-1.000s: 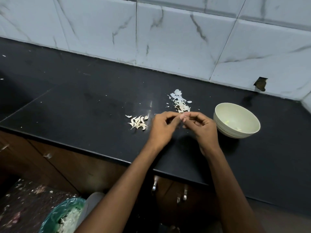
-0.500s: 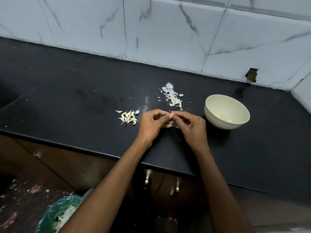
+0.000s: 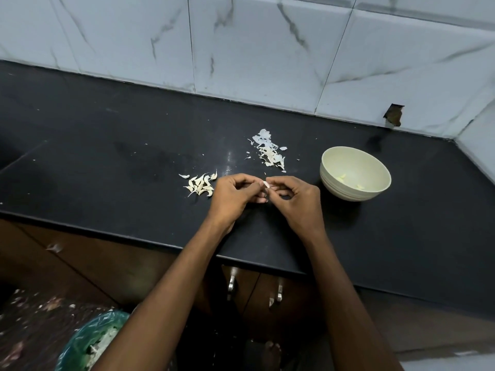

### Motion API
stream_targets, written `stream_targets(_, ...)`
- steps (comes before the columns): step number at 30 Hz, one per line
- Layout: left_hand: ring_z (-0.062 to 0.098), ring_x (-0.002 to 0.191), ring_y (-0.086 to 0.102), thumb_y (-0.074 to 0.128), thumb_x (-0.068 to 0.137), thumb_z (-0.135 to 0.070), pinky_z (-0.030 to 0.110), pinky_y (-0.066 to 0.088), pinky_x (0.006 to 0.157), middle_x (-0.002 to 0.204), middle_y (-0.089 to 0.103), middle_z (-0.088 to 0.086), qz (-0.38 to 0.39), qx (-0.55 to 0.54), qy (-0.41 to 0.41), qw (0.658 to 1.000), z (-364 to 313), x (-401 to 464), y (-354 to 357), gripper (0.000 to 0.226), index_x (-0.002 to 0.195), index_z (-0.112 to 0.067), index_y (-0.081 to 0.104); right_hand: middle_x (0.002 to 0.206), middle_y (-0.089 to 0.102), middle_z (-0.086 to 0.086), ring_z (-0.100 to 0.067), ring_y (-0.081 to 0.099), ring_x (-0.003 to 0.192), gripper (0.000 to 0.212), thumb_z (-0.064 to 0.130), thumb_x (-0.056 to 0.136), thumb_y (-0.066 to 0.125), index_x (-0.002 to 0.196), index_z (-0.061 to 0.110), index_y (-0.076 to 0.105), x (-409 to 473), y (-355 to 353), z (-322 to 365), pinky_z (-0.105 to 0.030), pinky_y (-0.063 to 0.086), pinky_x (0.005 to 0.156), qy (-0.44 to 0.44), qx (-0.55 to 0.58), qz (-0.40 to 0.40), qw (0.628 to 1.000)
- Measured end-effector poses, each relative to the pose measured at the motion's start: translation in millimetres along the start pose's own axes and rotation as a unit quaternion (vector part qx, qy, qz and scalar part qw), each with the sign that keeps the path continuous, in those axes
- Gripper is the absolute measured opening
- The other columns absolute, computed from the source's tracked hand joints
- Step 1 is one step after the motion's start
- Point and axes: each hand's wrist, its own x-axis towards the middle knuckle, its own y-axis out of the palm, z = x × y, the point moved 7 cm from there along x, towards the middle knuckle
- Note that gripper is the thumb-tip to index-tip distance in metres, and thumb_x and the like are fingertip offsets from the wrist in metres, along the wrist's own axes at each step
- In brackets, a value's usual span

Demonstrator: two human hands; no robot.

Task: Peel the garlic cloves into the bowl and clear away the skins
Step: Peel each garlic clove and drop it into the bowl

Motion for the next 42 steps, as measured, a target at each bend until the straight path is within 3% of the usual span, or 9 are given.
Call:
stream_targets(5, 0.027, 0.074, 0.07, 0.069, 0.092, 0.007, 0.036, 0.063, 0.076, 0.081, 0.074, 0.023, -0.002, 0.019, 0.0, 1.0, -0.4, -0.8, 0.1, 0.007, 0.094, 0.01, 0.075, 0.096, 0.078, -0.002, -0.006, 0.074, 0.086, 0.02, -0.001, 0.083, 0.082, 0.1, 0.009, 0.083, -1.7, -3.4, 5.6, -0.019, 0.058, 0.079, -0.027, 0.003, -0.005, 1.0)
stream_targets(16, 0.027, 0.075, 0.071, 0.066, 0.094, 0.007, 0.032, 0.065, 0.076, 0.083, 0.072, 0.025, 0.035, -0.013, -0.037, 0.999, 0.1, -2.2, -1.3, 0.01, 0.096, 0.015, 0.073, 0.093, 0.078, -0.001, -0.006, 0.074, 0.085, 0.016, -0.004, 0.082, 0.082, 0.093, 0.007, 0.083, -3.0, -1.1, 6.0, -0.017, 0.056, 0.079, -0.032, 0.01, 0.012, 0.999)
stream_targets(20, 0.023, 0.067, 0.066, 0.065, 0.091, 0.01, 0.028, 0.061, 0.068, 0.076, 0.072, 0.021, 0.009, 0.021, -0.028, 0.999, -2.9, -2.2, 0.9, 0.019, 0.08, 0.003, 0.079, 0.094, 0.078, -0.001, -0.006, 0.075, 0.086, 0.014, -0.002, 0.083, 0.081, 0.094, 0.006, 0.083, -5.0, -2.4, 7.8, -0.018, 0.058, 0.08, -0.038, 0.017, 0.002, 0.999)
stream_targets(30, 0.012, 0.062, 0.057, 0.059, 0.092, 0.003, 0.017, 0.046, 0.059, 0.068, 0.071, 0.01, 0.004, -0.071, -0.105, 0.992, -4.4, -1.3, 8.5, 0.034, 0.066, -0.007, 0.079, 0.091, 0.081, -0.007, -0.017, 0.077, 0.085, 0.016, -0.002, 0.084, 0.082, 0.099, 0.004, 0.081, 2.3, 1.0, -5.5, -0.025, 0.059, 0.083, 0.118, 0.239, 0.01, 0.964)
stream_targets(36, 0.015, 0.061, 0.053, 0.056, 0.092, 0.005, 0.018, 0.045, 0.051, 0.067, 0.065, 0.012, -0.037, -0.152, -0.126, 0.98, 0.1, -1.9, -1.8, 0.02, 0.083, 0.005, 0.074, 0.094, 0.08, -0.014, -0.021, 0.074, 0.081, 0.016, 0.001, 0.085, 0.081, 0.101, 0.001, 0.079, 5.3, 16.8, -5.9, -0.031, 0.06, 0.083, 0.153, 0.303, 0.008, 0.941)
stream_targets(42, 0.016, 0.063, 0.055, 0.07, 0.091, 0.002, 0.023, 0.044, 0.058, 0.073, 0.069, 0.014, -0.055, -0.063, -0.03, 0.996, 0.2, -5.3, -2.6, 0.01, 0.093, 0.006, 0.079, 0.087, 0.079, -0.007, -0.018, 0.076, 0.079, 0.008, -0.002, 0.091, 0.075, 0.099, -0.001, 0.075, 2.3, 15.5, -10.2, -0.024, 0.06, 0.074, 0.142, 0.254, -0.033, 0.956)
